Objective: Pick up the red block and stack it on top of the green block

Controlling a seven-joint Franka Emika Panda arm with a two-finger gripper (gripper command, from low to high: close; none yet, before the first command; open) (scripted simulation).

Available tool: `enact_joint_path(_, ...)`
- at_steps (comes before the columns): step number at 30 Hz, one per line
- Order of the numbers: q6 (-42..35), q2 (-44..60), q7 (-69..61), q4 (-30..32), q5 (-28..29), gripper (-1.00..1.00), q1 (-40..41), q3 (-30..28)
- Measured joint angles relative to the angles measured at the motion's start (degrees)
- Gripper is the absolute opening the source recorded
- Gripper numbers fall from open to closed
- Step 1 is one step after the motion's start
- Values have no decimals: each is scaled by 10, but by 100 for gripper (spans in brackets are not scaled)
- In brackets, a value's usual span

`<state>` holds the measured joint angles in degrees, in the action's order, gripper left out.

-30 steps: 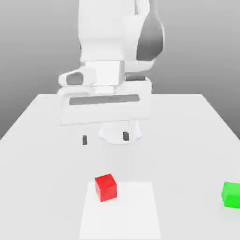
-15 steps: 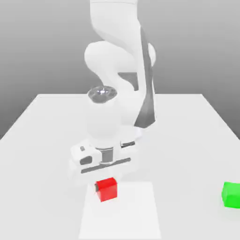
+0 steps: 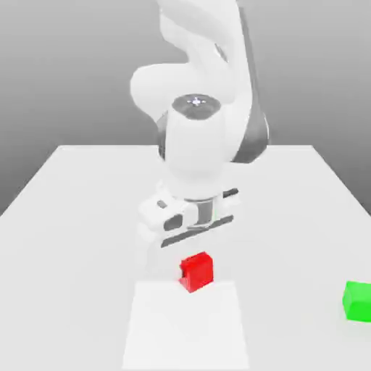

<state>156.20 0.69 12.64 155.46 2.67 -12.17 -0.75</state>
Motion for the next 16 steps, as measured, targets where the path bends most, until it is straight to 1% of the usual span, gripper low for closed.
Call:
enact_joint_path(4, -39, 33, -36, -71, 4, -100, -88, 53)
enact_joint_path(8, -77, 68, -74, -142, 5, -100, -154, 110)
enact_joint_path(10, -64, 100, -75, -160, 16, -100, -169, 120)
enact_joint_path(13, -13, 161, -58, -168, 42, -100, -184, 109)
enact_joint_path(14, -3, 172, -55, -169, 47, 100, -187, 106)
enact_joint_path(16, -3, 172, -55, -169, 47, 100, -187, 106)
